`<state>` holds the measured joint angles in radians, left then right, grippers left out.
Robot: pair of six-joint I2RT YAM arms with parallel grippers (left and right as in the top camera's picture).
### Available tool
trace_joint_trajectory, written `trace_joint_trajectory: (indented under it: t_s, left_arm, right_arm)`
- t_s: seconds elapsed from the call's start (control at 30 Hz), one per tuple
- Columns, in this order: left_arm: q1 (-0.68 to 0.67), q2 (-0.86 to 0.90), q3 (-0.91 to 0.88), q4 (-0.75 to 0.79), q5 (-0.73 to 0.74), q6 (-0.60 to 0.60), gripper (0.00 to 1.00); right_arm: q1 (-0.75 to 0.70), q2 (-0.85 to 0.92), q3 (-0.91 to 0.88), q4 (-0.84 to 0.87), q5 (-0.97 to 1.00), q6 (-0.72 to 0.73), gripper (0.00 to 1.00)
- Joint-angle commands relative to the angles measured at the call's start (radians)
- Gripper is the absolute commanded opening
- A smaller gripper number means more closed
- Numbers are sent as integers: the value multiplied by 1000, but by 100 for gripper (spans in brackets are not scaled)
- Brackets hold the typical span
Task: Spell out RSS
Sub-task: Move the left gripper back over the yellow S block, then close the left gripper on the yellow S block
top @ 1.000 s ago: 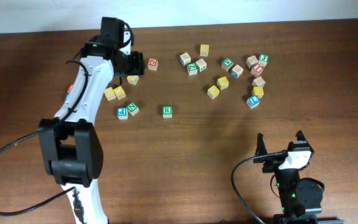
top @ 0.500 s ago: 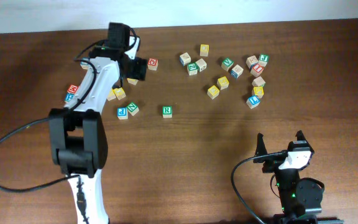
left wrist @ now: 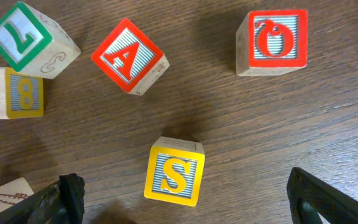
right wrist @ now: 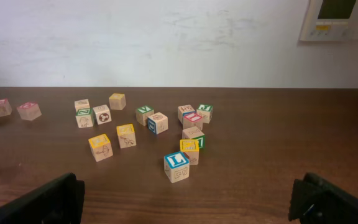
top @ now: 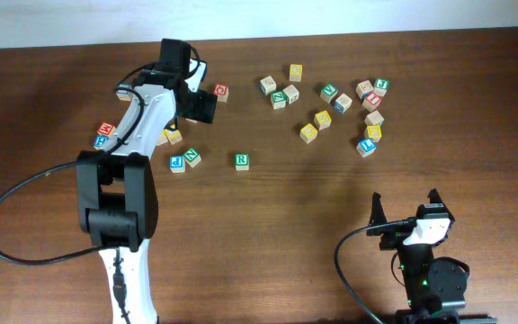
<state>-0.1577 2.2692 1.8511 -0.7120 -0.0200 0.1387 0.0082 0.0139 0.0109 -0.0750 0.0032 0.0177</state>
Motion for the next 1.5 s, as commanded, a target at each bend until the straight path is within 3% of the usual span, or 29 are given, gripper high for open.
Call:
trace_joint_trajectory:
  t_s: [0.0, 0.5, 0.67, 0.8, 1.1, 1.23, 1.47]
  left_arm:
    - [6, 10, -2, 8, -10, 13, 95]
    - [24, 9, -2, 11, -10, 13, 93]
    - [24, 9, -2, 9, 60, 13, 92]
    - [24, 9, -2, 9, 69, 13, 84]
    - [24, 10, -2, 6, 56, 14, 84]
    - [24, 24, -2, 5, 46, 14, 76]
    - [24, 84, -2, 33, 45, 14, 76]
  right_arm:
    - [3, -8, -5, -7, 9, -6, 98]
    - [3, -8, -5, -7, 9, -6, 98]
    - [3, -8, -5, -7, 9, -6, 98]
    - [3, -8, -5, -7, 9, -6, 98]
    - [3, -8, -5, -7, 9, -6, 98]
    - [3, -8, -5, -7, 9, -6, 98]
    - [3, -8, -5, -7, 9, -6, 98]
